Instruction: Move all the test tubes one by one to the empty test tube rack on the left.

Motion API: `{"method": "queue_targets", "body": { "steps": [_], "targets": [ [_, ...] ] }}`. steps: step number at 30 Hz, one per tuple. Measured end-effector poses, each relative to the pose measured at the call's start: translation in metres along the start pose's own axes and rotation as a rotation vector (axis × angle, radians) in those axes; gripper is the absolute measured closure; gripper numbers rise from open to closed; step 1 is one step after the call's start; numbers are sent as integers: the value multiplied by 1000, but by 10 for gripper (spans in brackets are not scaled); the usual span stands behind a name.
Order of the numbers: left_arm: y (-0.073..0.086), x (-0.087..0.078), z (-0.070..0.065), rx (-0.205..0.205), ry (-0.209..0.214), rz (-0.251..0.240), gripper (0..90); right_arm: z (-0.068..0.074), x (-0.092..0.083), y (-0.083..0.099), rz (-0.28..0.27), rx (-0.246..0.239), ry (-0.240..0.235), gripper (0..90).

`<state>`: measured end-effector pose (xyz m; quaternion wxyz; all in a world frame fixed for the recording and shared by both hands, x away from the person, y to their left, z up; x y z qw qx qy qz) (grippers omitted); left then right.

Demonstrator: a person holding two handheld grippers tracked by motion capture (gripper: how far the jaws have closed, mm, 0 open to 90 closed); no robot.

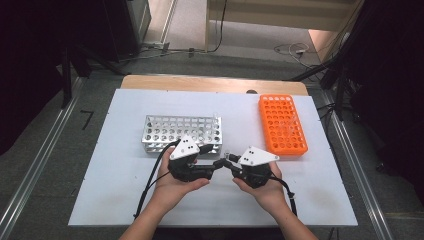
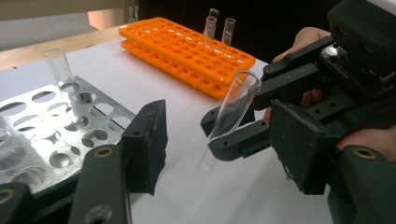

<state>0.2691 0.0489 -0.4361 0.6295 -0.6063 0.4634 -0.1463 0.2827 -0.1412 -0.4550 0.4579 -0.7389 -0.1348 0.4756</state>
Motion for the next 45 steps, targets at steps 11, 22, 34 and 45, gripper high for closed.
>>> {"method": "queue_targets", "body": {
  "steps": [11, 22, 34, 45],
  "targets": [
    [3, 6, -6, 50, -8, 23, 612, 15, 8, -1, 23, -60, -10, 745],
    [4, 7, -7, 63, -6, 39, 729, 17, 9, -1, 30, -68, -12, 745],
    [1, 3, -4, 58, -27, 13, 760, 14, 7, -1, 3, -26, -44, 701],
    [-10, -7, 11, 36, -58, -15, 760, -6, -8, 9, -55, 44, -73, 398]
  ]
}}
Point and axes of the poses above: each handheld gripper's, and its own axes: x roughly forward along the jaws, y roughly out of its underside, z roughly to its left, the point moved 2 cm from there along x, roughly forward along the jaws, and after that the axes turned 3 degrees about z, right-handed, at the moved point
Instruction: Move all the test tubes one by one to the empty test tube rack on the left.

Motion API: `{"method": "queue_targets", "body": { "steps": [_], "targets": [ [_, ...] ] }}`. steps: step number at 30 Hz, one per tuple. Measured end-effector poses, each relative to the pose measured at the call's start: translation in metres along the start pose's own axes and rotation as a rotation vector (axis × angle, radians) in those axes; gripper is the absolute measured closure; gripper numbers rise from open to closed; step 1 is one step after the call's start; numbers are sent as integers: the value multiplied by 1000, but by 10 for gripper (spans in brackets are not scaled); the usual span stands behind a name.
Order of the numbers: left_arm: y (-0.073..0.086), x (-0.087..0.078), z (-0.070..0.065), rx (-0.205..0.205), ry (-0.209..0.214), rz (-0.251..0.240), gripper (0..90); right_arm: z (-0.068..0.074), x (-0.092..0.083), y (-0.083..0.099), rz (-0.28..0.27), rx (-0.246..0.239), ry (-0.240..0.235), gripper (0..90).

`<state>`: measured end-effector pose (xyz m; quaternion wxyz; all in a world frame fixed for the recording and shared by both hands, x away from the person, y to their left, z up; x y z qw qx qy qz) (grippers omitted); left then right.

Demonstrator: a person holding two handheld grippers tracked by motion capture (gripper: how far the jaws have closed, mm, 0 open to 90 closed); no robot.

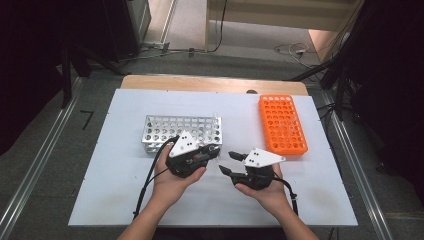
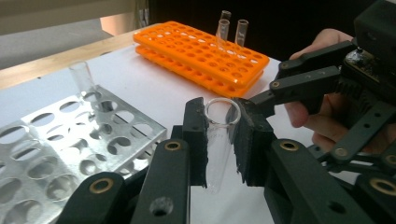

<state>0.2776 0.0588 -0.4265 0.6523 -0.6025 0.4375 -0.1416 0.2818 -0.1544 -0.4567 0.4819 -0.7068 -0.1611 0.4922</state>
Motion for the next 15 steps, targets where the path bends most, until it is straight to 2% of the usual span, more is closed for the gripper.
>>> {"method": "queue_targets", "body": {
  "steps": [7, 13, 15],
  "targets": [
    [-8, -6, 15, -20, -16, -21, 760, -17, -15, 10, -30, 62, 23, 279],
    [-16, -9, 26, -16, -40, -26, 761, -28, -29, 19, -43, 94, 52, 156],
    [-19, -9, 30, -24, -44, -30, 761, -31, -33, 23, -47, 101, 64, 145]
  ]
}}
Point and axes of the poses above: each handheld gripper's, and its own axes: x roughly forward along the jaws, y roughly out of its underside, z roughly to its left, the point moved 2 cm from there along x, roughly forward along the jaws, and after that the axes turned 3 degrees about z, right-handed, at the moved point
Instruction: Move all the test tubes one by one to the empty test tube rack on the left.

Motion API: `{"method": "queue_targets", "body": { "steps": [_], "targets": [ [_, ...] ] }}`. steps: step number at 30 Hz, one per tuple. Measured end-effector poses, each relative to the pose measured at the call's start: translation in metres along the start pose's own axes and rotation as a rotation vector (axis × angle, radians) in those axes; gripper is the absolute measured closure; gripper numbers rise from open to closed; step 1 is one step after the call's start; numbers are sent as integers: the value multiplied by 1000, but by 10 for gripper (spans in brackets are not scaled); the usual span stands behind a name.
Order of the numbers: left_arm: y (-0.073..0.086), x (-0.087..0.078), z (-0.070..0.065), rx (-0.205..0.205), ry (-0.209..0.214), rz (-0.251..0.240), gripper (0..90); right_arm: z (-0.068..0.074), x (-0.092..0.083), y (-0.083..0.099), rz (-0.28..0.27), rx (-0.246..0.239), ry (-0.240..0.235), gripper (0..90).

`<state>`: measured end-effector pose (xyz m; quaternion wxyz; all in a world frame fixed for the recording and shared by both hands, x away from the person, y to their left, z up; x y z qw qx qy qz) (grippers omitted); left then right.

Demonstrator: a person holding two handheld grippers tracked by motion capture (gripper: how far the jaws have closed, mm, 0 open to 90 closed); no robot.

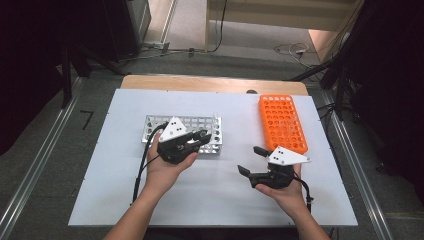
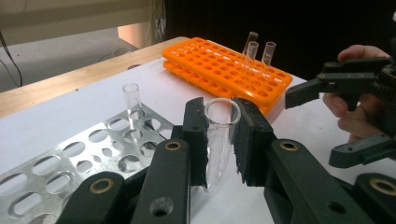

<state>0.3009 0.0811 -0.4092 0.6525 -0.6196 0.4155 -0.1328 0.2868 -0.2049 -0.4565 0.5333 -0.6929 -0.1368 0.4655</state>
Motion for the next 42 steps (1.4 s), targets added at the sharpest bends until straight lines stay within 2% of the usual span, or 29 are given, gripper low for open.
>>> {"method": "queue_targets", "body": {
  "steps": [5, 13, 23, 34, 42],
  "targets": [
    [-8, 1, 10, -2, -10, -3, 761, -7, -10, 6, 1, 18, 26, 76],
    [-23, 2, 22, 9, -38, -9, 761, -18, -23, 15, 5, 46, 34, 0],
    [-33, 10, 41, 1, -70, -11, 761, -26, -27, 17, -9, 61, 33, 0],
    [-39, 34, 55, -7, -96, -5, 761, -29, -27, 19, -8, 63, 40, 0],
    [-37, 50, 61, -16, -111, -1, 761, -31, -28, 20, -12, 72, 39, 0]
  ]
}}
Point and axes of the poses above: each handheld gripper's, and its own axes: x roughly forward along the jaws, y roughly out of its underside, z roughly to its left, the point moved 2 cm from there along x, roughly forward along the jaws, and after that the axes turned 3 degrees about z, right-handed, at the moved point
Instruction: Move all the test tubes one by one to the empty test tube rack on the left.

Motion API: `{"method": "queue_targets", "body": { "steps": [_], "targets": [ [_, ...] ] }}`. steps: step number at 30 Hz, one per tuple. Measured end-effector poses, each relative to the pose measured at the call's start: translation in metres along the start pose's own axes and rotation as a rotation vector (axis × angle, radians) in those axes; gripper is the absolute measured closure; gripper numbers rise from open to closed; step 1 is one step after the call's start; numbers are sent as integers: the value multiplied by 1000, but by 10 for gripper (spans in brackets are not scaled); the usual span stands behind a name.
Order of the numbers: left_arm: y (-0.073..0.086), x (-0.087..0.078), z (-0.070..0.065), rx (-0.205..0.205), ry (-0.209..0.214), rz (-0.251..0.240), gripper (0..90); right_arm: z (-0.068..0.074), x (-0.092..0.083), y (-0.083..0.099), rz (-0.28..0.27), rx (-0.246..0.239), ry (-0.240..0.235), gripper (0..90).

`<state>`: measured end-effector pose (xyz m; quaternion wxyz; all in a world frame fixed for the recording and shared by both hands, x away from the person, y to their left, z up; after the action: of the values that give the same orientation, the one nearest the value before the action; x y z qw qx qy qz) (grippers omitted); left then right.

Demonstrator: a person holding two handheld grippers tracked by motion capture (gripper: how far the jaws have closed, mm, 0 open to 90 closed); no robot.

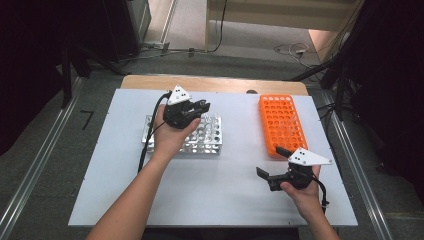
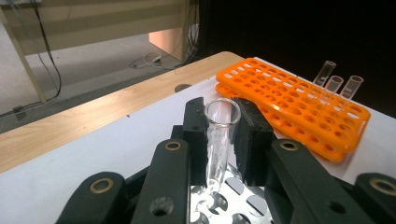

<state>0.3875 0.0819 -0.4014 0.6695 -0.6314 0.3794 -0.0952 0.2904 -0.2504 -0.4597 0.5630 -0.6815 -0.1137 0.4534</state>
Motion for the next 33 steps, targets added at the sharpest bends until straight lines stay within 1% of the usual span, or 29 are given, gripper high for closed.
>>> {"method": "queue_targets", "body": {
  "steps": [3, 10, 16, 21, 27, 30, 33],
  "targets": [
    [1, 4, 2, 9, -15, 10, 761, 0, 0, 0, -1, -1, 0, 0],
    [2, 12, 3, 32, -26, 39, 761, -1, -1, 0, -4, 0, -1, 0],
    [4, 17, 4, 29, -32, 53, 761, -1, -1, 0, -5, 1, -2, 0],
    [7, 23, 4, 30, -41, 79, 761, -1, -1, -1, -5, 0, -1, 0],
    [11, 30, 3, 15, -47, 101, 760, -1, -1, -1, -7, -1, -1, 0],
    [12, 33, 2, 17, -51, 114, 760, -1, -1, 0, -9, -1, 0, 0],
    [14, 36, 0, 7, -65, 120, 760, -2, -1, 0, -12, 1, 1, 0]
  ]
}}
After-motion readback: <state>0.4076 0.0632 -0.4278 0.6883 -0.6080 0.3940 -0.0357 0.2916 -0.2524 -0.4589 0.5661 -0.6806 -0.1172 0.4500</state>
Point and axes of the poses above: each handheld gripper's, and its own axes: x roughly forward along the jaws, y roughly out of its underside, z roughly to its left, the point moved 2 cm from there along x, roughly forward along the jaws, and after that the axes turned 3 degrees about z, right-handed, at the moved point
